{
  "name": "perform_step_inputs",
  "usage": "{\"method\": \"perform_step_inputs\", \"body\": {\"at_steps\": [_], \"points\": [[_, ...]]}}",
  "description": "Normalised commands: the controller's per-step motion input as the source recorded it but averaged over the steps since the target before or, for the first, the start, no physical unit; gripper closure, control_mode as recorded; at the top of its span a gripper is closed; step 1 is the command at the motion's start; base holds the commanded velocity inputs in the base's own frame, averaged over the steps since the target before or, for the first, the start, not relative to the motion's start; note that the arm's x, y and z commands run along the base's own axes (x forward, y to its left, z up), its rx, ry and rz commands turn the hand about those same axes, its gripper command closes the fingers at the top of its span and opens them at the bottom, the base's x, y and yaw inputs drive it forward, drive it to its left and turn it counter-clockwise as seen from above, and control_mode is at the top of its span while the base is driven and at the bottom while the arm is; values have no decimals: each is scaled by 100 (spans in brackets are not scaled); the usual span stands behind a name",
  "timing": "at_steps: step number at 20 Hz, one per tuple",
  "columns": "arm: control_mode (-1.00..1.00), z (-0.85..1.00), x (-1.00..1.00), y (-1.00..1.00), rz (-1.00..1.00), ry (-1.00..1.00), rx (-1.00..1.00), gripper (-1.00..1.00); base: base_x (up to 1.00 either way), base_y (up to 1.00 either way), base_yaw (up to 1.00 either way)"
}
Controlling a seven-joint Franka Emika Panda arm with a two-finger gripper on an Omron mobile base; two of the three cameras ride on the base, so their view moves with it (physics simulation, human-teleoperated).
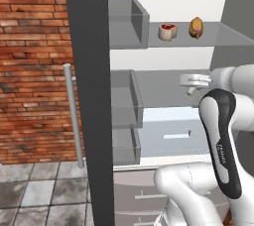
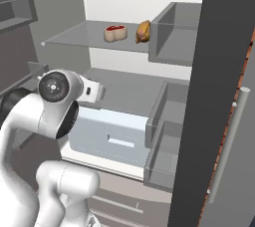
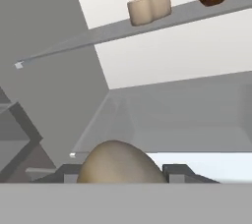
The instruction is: Gather the mushroom and avocado from the fridge and place them on a tray on the dining counter. Then gather the steak and chicken drumstick from the fridge and place them on the other tray.
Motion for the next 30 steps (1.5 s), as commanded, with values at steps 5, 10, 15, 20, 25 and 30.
{"method": "perform_step_inputs", "body": {"at_steps": [5,10,15,20,25,30], "points": [[-100,0,-33,0,0,-7,0,100,0,0,0],[-100,0,-13,0,0,-4,0,100,0,0,0],[100,0,0,0,0,0,0,100,-86,7,-5],[100,0,0,0,0,0,0,100,-97,14,-3],[100,0,0,0,0,0,0,100,-87,42,0],[100,0,0,0,0,0,0,100,-56,85,0]]}}
